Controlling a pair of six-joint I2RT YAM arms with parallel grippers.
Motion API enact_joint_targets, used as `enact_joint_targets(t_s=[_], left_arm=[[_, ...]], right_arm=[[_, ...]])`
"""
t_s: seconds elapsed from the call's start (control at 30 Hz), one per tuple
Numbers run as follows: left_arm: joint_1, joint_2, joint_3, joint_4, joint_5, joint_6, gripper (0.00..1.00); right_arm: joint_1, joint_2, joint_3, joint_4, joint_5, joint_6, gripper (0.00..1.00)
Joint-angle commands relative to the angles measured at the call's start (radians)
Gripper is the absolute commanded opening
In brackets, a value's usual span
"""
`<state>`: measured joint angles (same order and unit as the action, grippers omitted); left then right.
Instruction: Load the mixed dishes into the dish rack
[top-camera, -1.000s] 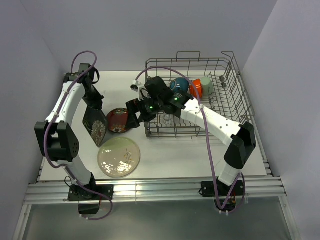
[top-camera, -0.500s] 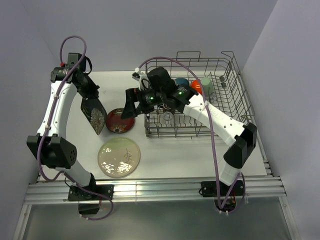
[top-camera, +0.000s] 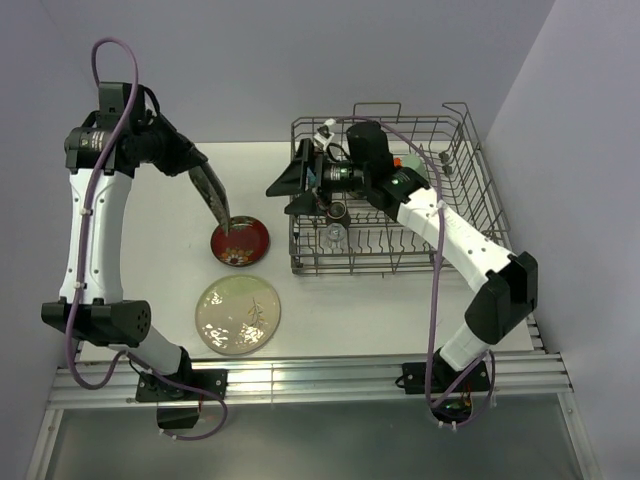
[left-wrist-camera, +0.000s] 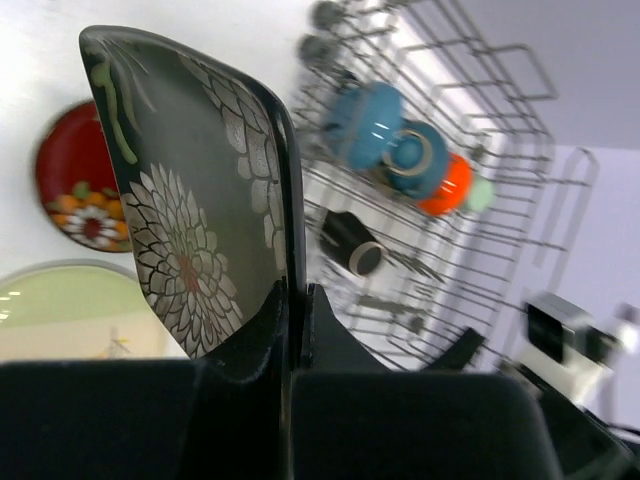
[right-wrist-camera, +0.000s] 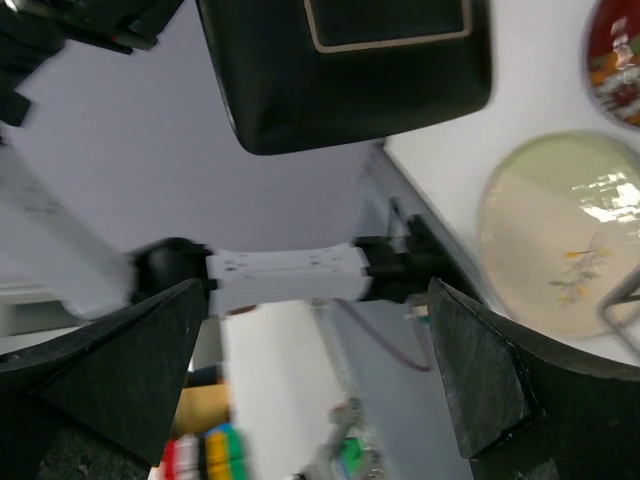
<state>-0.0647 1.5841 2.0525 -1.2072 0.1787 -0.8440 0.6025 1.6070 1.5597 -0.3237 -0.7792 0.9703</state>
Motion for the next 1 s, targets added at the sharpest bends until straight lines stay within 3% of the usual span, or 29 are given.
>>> enact_joint_targets(t_s=[0.0,0.2,0.4,0.7,0.97], left_arm=[[0.002,-0.087,0.063,0.118,0.148,-0.078,0.0],[0.003,-0.153,0.049,0.282,0.268,-0.188,0.0],[0.011,-0.185,0.072,0.406,0.352,-0.3,0.0],[0.042,-0.249,0.015,0.702,0.453,-0.492,0.0],[0.06,-0.294,-0.086,0.952,0.518,-0.673,0.0]], right_arm=[[0.003,-0.111,-0.084,0.306,-0.086,0.316,0.99],[-0.003,-0.159,-0.164,0.567,-0.046,0.603,0.98],[-0.024,-0.188,-0.23,0.626,0.001,0.671,0.98],[-0.038,-0.237,-0.42,0.909,0.069,0.843,0.96],[-0.049,-0.168,-0.524,1.359,0.143,1.094,0.95]])
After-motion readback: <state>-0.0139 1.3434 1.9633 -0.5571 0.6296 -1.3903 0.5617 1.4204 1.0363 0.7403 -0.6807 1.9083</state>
